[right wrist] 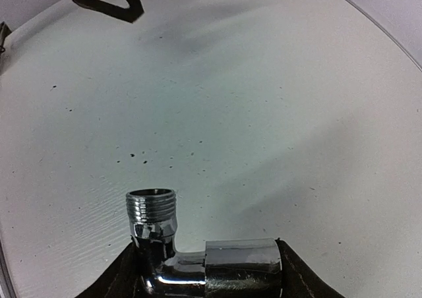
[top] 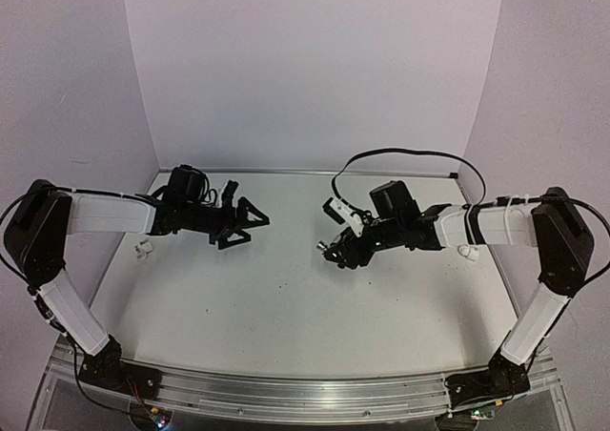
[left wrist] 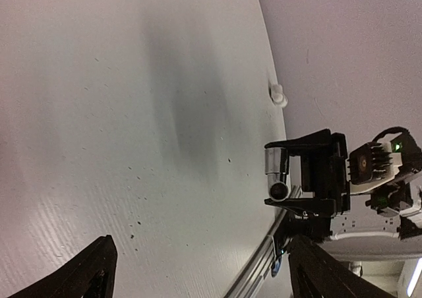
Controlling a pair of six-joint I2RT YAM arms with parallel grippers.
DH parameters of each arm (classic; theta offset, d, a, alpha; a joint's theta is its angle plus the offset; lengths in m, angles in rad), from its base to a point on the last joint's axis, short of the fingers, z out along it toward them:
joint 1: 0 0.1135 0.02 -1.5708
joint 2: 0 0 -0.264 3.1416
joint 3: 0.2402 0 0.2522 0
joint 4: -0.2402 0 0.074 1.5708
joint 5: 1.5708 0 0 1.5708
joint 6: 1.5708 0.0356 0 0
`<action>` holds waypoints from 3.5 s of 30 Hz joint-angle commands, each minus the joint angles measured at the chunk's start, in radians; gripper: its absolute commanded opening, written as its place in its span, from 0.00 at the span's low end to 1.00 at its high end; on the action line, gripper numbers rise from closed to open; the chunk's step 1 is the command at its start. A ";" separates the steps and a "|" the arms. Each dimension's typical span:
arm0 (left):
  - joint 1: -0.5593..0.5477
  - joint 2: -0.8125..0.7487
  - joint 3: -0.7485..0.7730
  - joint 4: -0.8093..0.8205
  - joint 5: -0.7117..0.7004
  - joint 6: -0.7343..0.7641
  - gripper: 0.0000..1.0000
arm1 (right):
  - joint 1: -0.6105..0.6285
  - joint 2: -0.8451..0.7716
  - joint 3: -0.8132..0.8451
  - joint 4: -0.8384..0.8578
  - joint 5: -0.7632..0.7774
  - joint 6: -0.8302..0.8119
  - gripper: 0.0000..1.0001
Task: Install the water faucets
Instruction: Pass from the right arm to the left, then pass from the left arm to the right
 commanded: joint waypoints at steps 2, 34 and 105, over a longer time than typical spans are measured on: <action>-0.133 0.089 0.114 0.099 0.127 -0.003 0.87 | 0.087 -0.064 -0.028 0.059 0.000 -0.058 0.53; -0.296 0.250 0.192 0.107 0.201 0.029 0.31 | 0.168 -0.088 -0.056 0.103 0.144 -0.032 0.53; -0.258 -0.321 -0.098 0.633 -0.058 -0.003 0.00 | 0.071 0.013 0.052 1.150 -0.439 1.231 0.43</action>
